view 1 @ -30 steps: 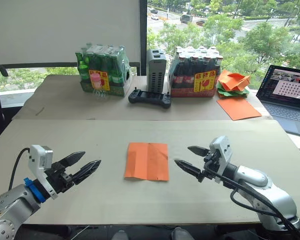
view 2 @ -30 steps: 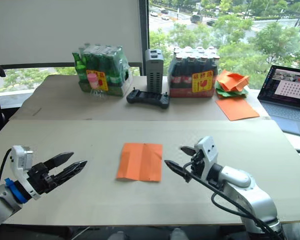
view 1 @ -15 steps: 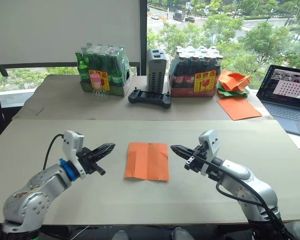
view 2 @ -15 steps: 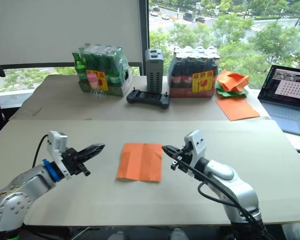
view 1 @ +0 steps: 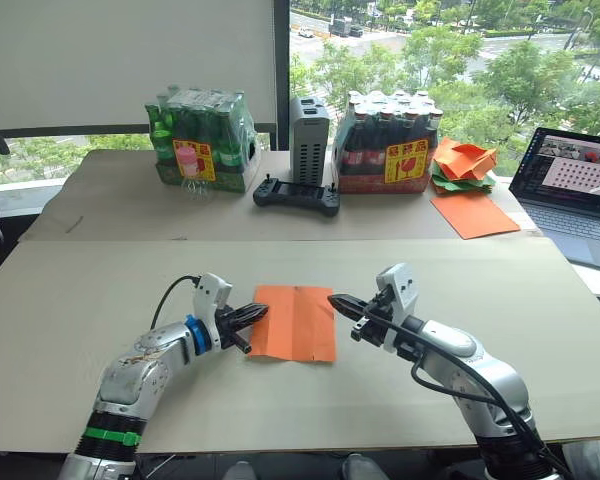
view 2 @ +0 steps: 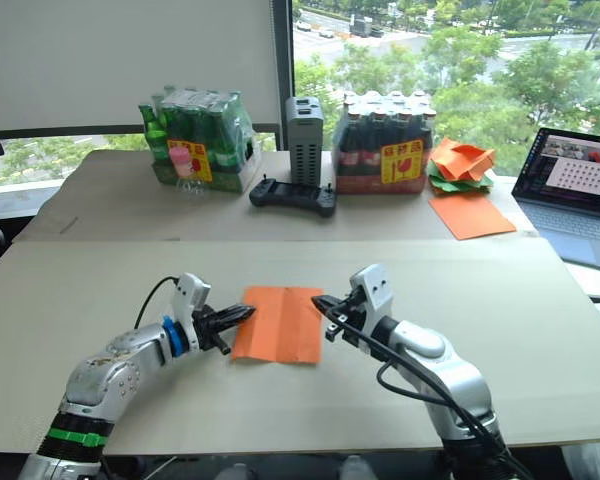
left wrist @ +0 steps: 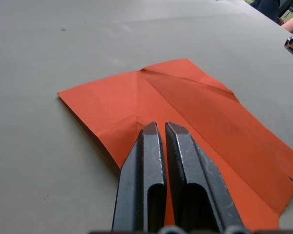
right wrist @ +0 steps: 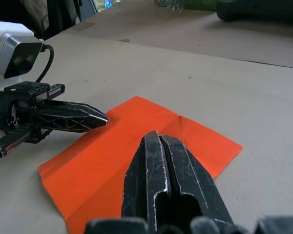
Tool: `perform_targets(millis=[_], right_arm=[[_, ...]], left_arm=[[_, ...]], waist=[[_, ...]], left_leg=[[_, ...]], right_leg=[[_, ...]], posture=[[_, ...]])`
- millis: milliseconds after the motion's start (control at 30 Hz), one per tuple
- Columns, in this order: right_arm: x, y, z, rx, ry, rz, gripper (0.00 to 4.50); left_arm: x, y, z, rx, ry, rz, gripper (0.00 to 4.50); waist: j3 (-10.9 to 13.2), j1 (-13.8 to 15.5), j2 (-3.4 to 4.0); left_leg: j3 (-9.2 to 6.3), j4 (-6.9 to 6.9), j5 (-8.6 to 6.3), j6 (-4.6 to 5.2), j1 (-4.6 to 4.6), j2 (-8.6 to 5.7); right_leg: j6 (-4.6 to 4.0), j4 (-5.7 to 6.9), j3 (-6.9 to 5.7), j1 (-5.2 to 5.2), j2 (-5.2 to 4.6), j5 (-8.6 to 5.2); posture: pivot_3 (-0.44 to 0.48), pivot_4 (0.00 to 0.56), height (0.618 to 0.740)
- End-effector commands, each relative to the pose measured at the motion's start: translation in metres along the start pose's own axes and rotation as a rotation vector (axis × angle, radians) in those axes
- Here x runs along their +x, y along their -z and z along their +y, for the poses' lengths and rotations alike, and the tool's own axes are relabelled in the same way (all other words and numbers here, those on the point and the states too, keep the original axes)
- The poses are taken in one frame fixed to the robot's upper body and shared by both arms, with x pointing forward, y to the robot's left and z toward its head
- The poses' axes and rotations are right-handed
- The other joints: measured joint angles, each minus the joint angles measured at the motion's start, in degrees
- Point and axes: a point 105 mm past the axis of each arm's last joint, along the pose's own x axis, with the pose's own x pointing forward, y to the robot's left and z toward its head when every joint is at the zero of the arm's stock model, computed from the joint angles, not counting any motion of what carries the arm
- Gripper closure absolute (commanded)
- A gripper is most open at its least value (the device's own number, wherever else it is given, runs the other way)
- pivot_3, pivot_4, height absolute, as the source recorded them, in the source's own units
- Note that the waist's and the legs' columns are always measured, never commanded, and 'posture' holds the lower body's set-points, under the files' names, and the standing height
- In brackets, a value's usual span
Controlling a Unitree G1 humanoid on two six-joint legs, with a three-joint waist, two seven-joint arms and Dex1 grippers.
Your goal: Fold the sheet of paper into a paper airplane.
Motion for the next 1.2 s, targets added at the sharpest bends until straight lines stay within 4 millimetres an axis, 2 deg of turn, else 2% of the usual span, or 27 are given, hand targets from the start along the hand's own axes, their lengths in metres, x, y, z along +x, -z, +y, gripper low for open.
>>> perform_targets(millis=[33, 300, 433, 600, 800, 967, 1200], right_arm=[[-0.003, -0.009, 0.001, -0.022, 0.014, -0.044, 4.50], [-0.004, -0.006, -0.003, -0.030, 0.063, -0.035, 4.50], [-0.005, 0.005, -0.017, -0.074, 0.144, 0.028, 4.50], [-0.007, 0.027, -0.026, -0.137, 0.169, 0.143, 4.50], [0.000, 0.037, -0.018, -0.143, 0.119, 0.190, 4.50], [0.007, 0.031, -0.007, -0.100, 0.069, 0.144, 4.50], [0.020, 0.006, 0.013, -0.008, -0.021, 0.011, 4.50]], left_arm=[[0.003, -0.006, -0.005, 0.048, 0.039, -0.011, 4.24], [0.005, 0.007, -0.010, 0.050, 0.064, 0.028, 4.24], [0.002, 0.015, -0.006, 0.060, 0.056, 0.055, 4.24], [0.001, 0.016, -0.004, 0.064, 0.050, 0.058, 4.24], [0.000, 0.017, -0.003, 0.062, 0.041, 0.057, 4.24], [-0.001, 0.016, -0.002, 0.061, 0.033, 0.056, 4.24], [-0.003, 0.017, -0.002, 0.051, 0.020, 0.046, 4.24]], waist=[[0.0, 0.0, 0.00], [0.0, 0.0, 0.00], [0.0, 0.0, 0.00], [0.0, 0.0, 0.01], [0.0, 0.0, 0.01], [0.0, 0.0, 0.02], [0.0, -0.2, 0.02]], left_leg=[[0.00, 0.00, 0.00, 0.00, 0.00, 0.00], [0.00, 0.01, 0.00, 0.00, 0.01, 0.00], [0.00, 0.01, 0.00, 0.00, 0.01, -0.01], [0.00, 0.01, 0.00, 0.00, 0.04, 0.00], [0.00, 0.01, 0.00, 0.00, 0.04, 0.00], [0.00, 0.01, 0.00, 0.00, 0.06, 0.00], [0.00, 0.00, 0.00, 0.00, 0.08, 0.01]], right_leg=[[0.00, 0.00, 0.00, 0.00, 0.00, 0.00], [0.00, 0.01, 0.00, 0.01, -0.01, 0.00], [0.00, 0.01, 0.00, 0.01, -0.01, 0.00], [0.01, 0.02, 0.00, 0.03, -0.01, 0.00], [0.01, 0.02, 0.00, 0.03, -0.01, 0.00], [0.01, 0.02, 0.00, 0.03, 0.00, 0.00], [0.00, 0.04, 0.00, 0.03, 0.01, 0.00]], posture=[[0.000, 0.150, 0.740], [0.000, 0.150, 0.740], [0.000, 0.150, 0.740], [0.000, 0.150, 0.740], [0.000, 0.150, 0.740], [0.000, 0.150, 0.740], [0.000, 0.150, 0.740]])
